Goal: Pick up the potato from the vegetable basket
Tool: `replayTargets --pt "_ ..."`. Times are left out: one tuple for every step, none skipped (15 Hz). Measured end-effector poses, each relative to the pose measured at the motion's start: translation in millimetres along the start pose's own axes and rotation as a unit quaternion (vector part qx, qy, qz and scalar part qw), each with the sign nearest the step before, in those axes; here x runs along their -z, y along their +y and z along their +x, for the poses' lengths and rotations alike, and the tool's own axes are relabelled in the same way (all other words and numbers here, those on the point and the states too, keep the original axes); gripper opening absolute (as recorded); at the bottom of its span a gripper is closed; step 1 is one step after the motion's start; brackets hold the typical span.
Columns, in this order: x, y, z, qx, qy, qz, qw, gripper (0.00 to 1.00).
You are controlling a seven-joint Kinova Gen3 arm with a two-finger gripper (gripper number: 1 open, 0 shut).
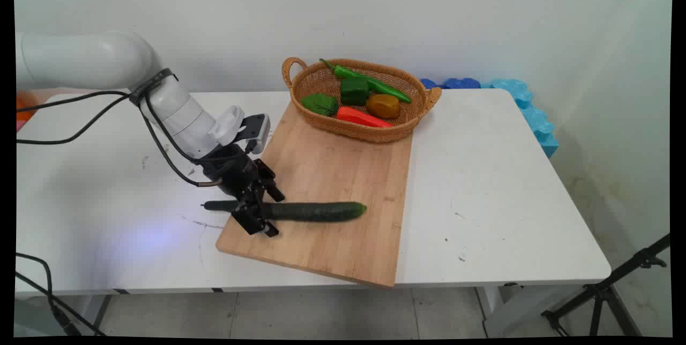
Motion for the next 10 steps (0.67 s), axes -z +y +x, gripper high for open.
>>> replayTargets --pt "0 0 2 -0.002 0.001 0.001 1.0000 1.00" --pt "1 -1 4 -0.004 0.003 0.002 1.0000 1.00" --pt "3 -1 7 -0.008 0.005 0.004 1.0000 1.00" --pt "4 -2 10 -0.010 0.006 0.005 0.9999 1.00" --pt "7 -3 14 -0.012 0.008 0.008 0.9999 1.00" --pt "11 -6 20 -0.016 0.010 0.013 0.9997 1.00" --pt "16 -8 25 -0.020 0.012 0.017 0.9996 1.00" --pt "21 -11 32 -0.024 0.015 0.023 0.9993 1.00" --pt "26 -16 40 -0.028 0.017 0.030 0.9990 1.00" --pt "31 -21 48 -0.033 0.019 0.038 0.9986 1.00"
